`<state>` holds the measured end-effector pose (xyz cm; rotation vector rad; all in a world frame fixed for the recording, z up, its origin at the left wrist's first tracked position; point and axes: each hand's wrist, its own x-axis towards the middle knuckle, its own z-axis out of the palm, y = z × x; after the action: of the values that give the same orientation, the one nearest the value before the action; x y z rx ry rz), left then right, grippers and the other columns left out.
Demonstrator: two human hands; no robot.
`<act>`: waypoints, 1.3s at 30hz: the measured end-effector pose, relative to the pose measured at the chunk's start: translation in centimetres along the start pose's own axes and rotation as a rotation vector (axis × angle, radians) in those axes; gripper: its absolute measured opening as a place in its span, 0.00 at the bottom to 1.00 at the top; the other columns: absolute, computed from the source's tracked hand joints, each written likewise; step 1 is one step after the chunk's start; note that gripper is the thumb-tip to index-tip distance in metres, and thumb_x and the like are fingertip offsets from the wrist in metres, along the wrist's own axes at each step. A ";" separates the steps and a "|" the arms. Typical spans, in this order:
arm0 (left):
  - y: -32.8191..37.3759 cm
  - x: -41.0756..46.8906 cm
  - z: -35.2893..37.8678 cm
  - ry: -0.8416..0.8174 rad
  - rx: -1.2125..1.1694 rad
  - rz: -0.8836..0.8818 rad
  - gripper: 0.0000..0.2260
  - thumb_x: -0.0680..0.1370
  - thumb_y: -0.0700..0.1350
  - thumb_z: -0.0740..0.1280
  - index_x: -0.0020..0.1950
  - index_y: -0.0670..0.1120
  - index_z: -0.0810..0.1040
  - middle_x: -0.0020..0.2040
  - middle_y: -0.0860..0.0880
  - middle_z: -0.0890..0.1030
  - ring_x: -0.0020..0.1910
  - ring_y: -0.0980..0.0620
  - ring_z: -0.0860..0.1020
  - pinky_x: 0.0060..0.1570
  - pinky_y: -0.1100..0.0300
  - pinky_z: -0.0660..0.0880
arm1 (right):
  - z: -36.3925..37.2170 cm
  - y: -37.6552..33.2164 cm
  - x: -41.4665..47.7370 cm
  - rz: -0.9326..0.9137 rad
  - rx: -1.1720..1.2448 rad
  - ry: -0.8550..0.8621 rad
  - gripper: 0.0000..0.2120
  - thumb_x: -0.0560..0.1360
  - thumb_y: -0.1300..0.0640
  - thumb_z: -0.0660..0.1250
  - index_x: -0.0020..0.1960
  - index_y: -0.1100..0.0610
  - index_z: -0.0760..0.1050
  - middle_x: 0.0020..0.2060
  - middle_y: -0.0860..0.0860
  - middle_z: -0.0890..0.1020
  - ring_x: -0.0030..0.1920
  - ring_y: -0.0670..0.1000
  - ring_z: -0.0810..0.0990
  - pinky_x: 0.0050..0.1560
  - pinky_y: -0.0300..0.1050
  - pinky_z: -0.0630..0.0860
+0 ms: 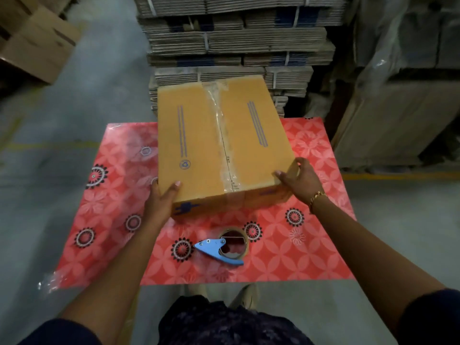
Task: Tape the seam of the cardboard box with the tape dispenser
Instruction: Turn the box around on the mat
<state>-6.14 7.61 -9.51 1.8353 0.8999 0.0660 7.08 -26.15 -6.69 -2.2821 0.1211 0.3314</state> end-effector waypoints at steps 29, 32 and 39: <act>-1.5 6.9 -20.3 -0.043 -0.218 -0.101 0.19 0.76 0.54 0.73 0.64 0.48 0.78 0.57 0.46 0.83 0.53 0.46 0.82 0.61 0.42 0.78 | 14.5 -12.6 -3.7 -0.019 0.450 -0.246 0.20 0.73 0.49 0.75 0.62 0.51 0.75 0.51 0.49 0.86 0.43 0.48 0.86 0.50 0.59 0.82; -2.8 7.7 -21.0 -0.071 -0.222 -0.133 0.17 0.78 0.50 0.72 0.64 0.47 0.78 0.57 0.45 0.84 0.50 0.46 0.82 0.58 0.45 0.79 | 16.1 -12.7 -4.3 0.008 0.440 -0.248 0.30 0.68 0.41 0.75 0.67 0.51 0.74 0.56 0.50 0.85 0.52 0.51 0.85 0.57 0.57 0.81; -5.9 9.1 -21.9 -0.110 -0.153 -0.084 0.36 0.64 0.67 0.75 0.66 0.48 0.79 0.58 0.47 0.85 0.56 0.46 0.84 0.61 0.47 0.78 | 18.2 -11.8 -5.1 0.056 0.406 -0.233 0.27 0.74 0.46 0.73 0.69 0.51 0.71 0.58 0.50 0.83 0.52 0.49 0.84 0.50 0.47 0.80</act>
<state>-12.36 31.11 -7.56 1.6413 0.8697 -0.0181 0.82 -4.85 -8.42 -1.8284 0.1201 0.5466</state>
